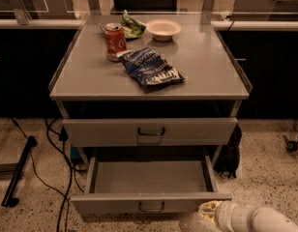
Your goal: Close middle drawer
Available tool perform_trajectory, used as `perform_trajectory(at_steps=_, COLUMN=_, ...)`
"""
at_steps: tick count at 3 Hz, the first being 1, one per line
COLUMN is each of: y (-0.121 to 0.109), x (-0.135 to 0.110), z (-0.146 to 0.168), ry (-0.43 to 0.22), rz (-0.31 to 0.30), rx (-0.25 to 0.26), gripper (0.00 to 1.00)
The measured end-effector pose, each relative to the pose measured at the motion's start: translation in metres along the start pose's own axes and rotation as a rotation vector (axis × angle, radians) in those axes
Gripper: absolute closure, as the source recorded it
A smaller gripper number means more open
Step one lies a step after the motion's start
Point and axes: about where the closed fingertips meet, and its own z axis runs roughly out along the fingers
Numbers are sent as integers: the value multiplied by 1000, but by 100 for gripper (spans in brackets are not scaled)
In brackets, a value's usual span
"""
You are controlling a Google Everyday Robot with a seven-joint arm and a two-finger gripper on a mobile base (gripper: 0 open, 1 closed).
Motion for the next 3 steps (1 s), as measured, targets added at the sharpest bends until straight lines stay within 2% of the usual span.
perform_trajectory(at_steps=1, y=3, x=1, z=2, ry=1, rz=-8, rx=1, gripper=100)
perform_trajectory(at_steps=3, y=-13, x=5, z=28, ry=-37, rz=-31, rx=75, gripper=100)
